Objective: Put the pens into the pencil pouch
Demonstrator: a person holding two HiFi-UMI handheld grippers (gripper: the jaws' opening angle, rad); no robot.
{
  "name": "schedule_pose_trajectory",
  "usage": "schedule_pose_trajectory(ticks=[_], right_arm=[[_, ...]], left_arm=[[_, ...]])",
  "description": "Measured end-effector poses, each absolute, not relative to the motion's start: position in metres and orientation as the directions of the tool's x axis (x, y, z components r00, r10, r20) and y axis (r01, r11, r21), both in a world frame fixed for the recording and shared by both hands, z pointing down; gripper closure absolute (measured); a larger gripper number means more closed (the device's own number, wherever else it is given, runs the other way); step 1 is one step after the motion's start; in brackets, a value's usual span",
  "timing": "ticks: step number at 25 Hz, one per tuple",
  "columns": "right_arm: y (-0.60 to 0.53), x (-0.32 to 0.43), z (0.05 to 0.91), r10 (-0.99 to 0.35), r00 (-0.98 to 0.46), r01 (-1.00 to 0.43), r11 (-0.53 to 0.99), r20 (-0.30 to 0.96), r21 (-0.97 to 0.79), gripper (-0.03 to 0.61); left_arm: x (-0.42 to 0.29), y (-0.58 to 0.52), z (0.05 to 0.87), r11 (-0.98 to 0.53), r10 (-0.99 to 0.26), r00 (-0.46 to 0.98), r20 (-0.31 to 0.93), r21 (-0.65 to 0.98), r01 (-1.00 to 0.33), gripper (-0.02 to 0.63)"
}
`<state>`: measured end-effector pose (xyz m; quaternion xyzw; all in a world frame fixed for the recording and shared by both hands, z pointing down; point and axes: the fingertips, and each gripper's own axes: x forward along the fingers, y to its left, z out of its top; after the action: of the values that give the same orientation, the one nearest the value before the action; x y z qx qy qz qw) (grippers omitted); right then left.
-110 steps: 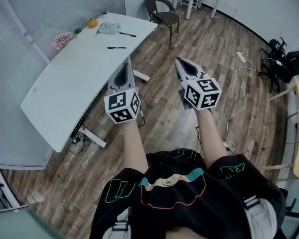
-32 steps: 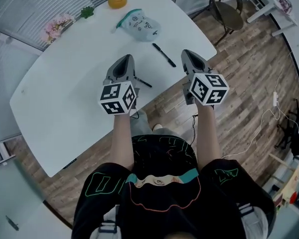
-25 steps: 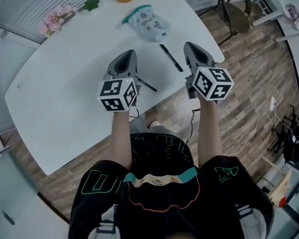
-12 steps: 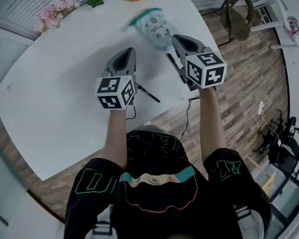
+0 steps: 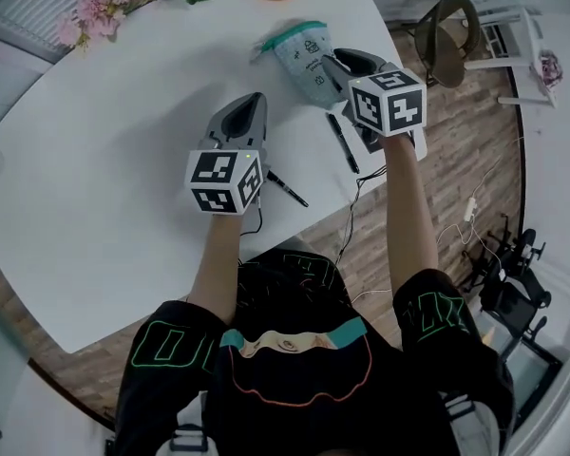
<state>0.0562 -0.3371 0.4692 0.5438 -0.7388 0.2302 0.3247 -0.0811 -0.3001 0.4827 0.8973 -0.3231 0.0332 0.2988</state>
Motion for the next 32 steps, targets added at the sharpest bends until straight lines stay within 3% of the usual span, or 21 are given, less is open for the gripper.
schedule_pose_trajectory(ticks=[5, 14, 20, 28, 32], right_arm=[[-0.364, 0.048, 0.487, -0.553, -0.233, -0.945, 0.322, 0.800, -0.053, 0.366], [-0.399, 0.050, 0.526, -0.389, -0.165, -0.946, 0.322, 0.906, -0.034, 0.279], [-0.406, 0.055, 0.564, -0.262, -0.101, -0.940, 0.340, 0.960, -0.006, 0.262], [-0.402, 0.057, 0.570, -0.278, -0.162, -0.956, 0.281, 0.947, -0.081, 0.267], [-0.399, 0.051, 0.570, -0.254, -0.163, -0.948, 0.308, 0.953, -0.080, 0.340]], left_arm=[[-0.087, -0.305, 0.479, -0.612, -0.568, 0.792, 0.224, 0.529, -0.588, 0.617], [-0.103, -0.316, 0.491, -0.575, -0.587, 0.783, 0.206, 0.574, -0.582, 0.617], [-0.113, -0.323, 0.495, -0.555, -0.601, 0.774, 0.198, 0.593, -0.583, 0.617], [-0.116, -0.323, 0.484, -0.557, -0.615, 0.771, 0.165, 0.601, -0.573, 0.617], [-0.114, -0.321, 0.482, -0.553, -0.620, 0.765, 0.171, 0.597, -0.582, 0.617]])
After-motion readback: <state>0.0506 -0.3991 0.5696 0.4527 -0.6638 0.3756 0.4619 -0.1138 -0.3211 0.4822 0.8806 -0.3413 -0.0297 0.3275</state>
